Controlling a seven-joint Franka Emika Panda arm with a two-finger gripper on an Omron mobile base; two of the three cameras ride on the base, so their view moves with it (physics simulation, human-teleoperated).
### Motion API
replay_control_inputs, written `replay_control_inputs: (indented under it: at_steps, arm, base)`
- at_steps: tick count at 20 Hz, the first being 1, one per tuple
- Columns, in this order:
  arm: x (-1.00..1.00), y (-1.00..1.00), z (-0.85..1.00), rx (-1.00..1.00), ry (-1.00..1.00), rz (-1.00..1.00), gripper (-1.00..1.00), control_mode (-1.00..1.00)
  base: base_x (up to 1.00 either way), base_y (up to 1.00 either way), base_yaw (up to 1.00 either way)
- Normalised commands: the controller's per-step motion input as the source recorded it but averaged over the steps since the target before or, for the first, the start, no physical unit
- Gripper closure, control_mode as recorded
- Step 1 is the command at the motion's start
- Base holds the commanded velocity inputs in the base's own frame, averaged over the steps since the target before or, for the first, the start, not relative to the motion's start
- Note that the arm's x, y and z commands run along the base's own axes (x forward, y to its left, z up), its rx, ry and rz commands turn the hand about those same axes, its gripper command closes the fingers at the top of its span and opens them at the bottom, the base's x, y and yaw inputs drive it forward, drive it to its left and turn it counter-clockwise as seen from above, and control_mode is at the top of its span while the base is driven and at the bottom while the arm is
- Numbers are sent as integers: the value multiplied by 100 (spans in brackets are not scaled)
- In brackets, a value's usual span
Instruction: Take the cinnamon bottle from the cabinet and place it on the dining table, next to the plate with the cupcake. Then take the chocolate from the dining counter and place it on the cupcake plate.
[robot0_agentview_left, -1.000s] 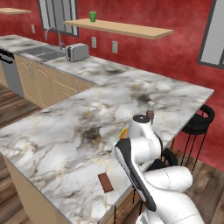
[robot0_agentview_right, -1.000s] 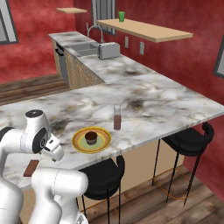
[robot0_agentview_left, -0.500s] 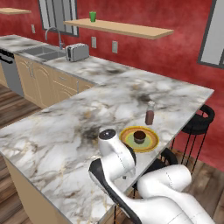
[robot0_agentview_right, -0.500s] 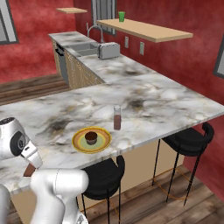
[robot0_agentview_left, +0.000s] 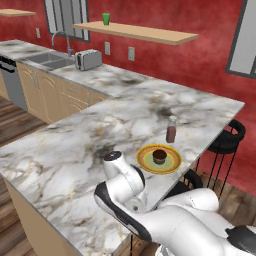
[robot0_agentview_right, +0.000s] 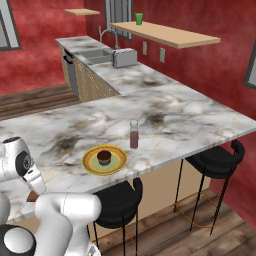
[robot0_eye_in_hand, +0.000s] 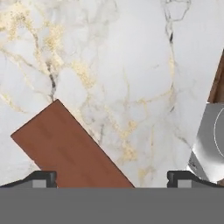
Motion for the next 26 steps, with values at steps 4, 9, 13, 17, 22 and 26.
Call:
replay_control_inputs:
  at_steps: [4,9,13,17,22,26]
  arm:
    - [26,9,-13,0,20,12,-100,-100]
    - [16,26,-12,0,1,17,-100,-100]
    - [4,28,-9,0,-3,14,-100,-100]
    - [-8,1,-17,0,-4,15,-100,-100]
    - [-12,-15,-9,0,-9,22,-100,-100]
    - [-19,-13,0,0,-14,25,-100,-100]
  base:
    - [0,0,0]
    - [0,0,0]
    - [0,0,0]
    - [0,0,0]
    - [0,0,0]
    - [0,0,0]
